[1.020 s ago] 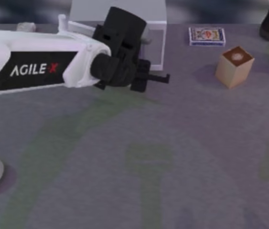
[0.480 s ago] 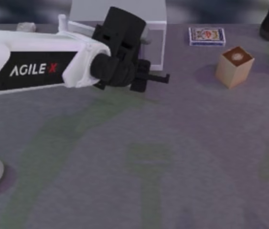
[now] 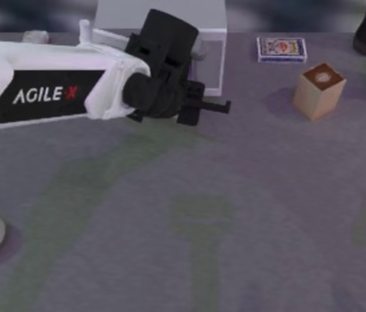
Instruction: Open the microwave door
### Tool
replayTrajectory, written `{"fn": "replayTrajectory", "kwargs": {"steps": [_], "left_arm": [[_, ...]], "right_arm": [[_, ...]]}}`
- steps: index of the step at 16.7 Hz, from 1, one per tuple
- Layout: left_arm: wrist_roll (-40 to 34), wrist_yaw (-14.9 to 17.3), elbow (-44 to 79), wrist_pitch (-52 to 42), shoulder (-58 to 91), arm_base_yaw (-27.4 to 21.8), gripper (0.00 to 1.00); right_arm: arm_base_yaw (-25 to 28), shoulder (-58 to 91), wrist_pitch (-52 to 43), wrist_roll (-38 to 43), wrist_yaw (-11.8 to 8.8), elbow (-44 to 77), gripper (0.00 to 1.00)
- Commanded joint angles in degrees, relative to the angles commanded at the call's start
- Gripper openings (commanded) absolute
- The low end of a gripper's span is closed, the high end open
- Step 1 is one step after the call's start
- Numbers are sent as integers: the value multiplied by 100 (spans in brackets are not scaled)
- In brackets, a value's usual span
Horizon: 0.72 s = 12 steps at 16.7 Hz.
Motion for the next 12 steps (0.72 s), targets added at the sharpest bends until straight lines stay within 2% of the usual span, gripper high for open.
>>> {"fn": "replayTrajectory", "kwargs": {"steps": [12], "left_arm": [[380, 319, -350, 163, -231, 109, 0]], "right_arm": [[0, 0, 0, 0, 0, 0, 100]]}}
